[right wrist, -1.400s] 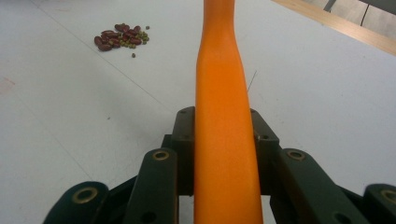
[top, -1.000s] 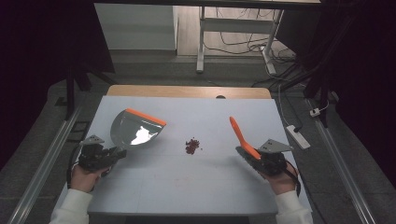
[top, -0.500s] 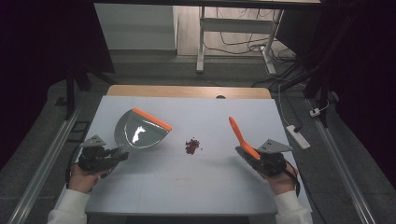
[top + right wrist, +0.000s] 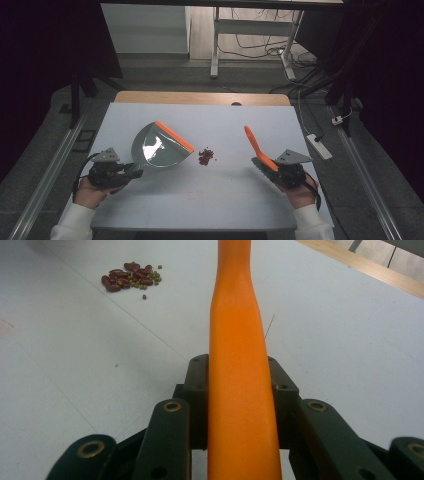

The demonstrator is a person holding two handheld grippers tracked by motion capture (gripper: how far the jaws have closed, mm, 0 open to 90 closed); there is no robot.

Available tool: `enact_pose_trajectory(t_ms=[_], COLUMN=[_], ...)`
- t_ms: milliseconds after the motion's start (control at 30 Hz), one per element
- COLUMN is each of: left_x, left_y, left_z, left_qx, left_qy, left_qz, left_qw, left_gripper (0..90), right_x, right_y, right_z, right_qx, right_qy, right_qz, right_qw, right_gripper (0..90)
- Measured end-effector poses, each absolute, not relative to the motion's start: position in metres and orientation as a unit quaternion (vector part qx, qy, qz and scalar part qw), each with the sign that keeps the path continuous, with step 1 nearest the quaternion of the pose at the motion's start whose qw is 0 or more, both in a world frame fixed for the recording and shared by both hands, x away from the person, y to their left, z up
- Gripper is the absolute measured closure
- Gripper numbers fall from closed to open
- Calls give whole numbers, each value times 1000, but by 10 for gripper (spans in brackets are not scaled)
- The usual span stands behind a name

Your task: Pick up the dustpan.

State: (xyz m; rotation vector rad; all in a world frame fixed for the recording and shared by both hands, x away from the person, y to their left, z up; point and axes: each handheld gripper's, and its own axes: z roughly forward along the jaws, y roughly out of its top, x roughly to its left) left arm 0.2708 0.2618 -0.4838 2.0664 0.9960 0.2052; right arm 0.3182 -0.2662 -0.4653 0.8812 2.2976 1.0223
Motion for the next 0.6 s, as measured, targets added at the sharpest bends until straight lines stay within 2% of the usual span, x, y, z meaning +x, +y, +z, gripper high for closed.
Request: enact_pose_trajectory(t_ms=[600], left_x=[266], left_y=[244], left_z=[-485], left_qx=[864], left_qy=[325], left_qz=[39], left_qw=[382], left_gripper=[616], right_x=[320], right_y=[-268], right_z=[-468], right_qx=[325], right_qy=[838], right_qz=[370], right_qw=[235], right_gripper=[699])
